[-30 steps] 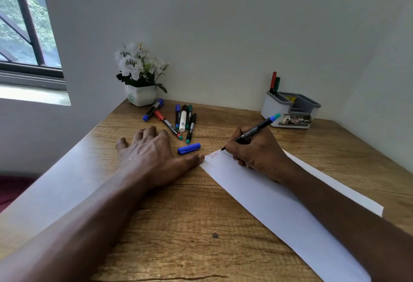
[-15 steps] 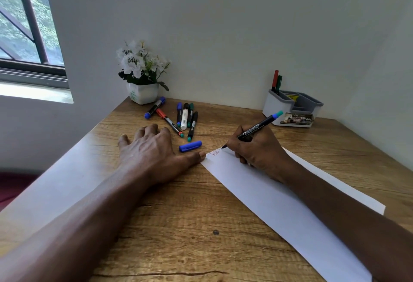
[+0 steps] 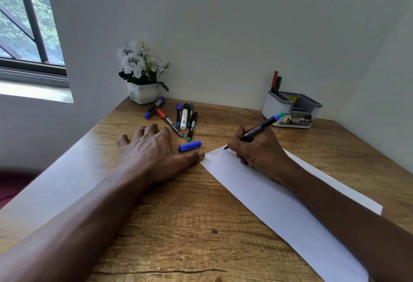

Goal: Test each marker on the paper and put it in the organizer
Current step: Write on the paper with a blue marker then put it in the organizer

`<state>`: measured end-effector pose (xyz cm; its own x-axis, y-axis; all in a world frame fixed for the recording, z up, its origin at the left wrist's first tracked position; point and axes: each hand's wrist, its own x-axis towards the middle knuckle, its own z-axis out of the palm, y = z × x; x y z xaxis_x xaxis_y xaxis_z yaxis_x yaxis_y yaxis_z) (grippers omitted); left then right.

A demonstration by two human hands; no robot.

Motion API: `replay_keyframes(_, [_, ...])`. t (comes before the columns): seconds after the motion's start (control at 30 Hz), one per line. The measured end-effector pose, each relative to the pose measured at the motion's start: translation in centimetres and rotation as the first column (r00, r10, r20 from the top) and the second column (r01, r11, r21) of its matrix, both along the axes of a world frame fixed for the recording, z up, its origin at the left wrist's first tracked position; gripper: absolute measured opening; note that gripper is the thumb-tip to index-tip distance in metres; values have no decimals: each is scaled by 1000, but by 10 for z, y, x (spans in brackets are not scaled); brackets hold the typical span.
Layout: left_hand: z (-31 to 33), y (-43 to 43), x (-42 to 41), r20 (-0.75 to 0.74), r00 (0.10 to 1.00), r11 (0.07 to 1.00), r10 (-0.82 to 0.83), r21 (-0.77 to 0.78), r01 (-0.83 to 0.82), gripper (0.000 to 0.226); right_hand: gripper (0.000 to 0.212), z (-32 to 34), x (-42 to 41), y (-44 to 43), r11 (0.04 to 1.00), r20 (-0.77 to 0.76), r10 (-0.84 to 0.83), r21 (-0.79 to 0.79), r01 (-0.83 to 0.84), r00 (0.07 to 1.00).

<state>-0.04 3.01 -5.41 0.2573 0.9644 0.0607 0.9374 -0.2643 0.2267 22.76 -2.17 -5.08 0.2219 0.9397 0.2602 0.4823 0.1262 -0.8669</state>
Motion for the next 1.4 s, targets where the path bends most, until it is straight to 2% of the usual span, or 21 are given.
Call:
replay_keyframes(0.27, [2, 0, 1, -7, 1000, 1000, -1, -18, 1, 111, 15, -1, 0, 0, 1000, 113, 10, 7, -10, 994])
replay_keyframes(0.53, [2, 0, 0, -4, 1000, 1000, 0, -16, 0, 111, 14, 1, 0, -1, 1000, 21, 5, -17, -4, 1000])
replay_keyframes(0.67, [2, 0, 0, -3, 1000, 1000, 2, -17, -2, 111, 16, 0, -1, -1, 1000, 67, -8, 8, 7, 998])
replay_keyframes(0.77, [2, 0, 0, -2, 1000, 1000, 0, -18, 0, 111, 15, 0, 0, 0, 999, -1, -41, 9, 41, 999])
replay_keyframes(1.03, [4, -3, 0, 1, 1000, 1000, -4, -18, 4, 110, 19, 0, -1, 0, 999, 116, -36, 10, 35, 993])
replay_keyframes(1.27, [5, -2, 0, 0, 1000, 1000, -3, -27, 3, 111, 16, -1, -1, -1, 997, 18, -72, 12, 71, 997])
replay_keyframes(1.4, [5, -3, 0, -1, 1000, 1000, -2, -24, 2, 110, 17, -2, -2, 1, 995, 49, -98, 11, 98, 994])
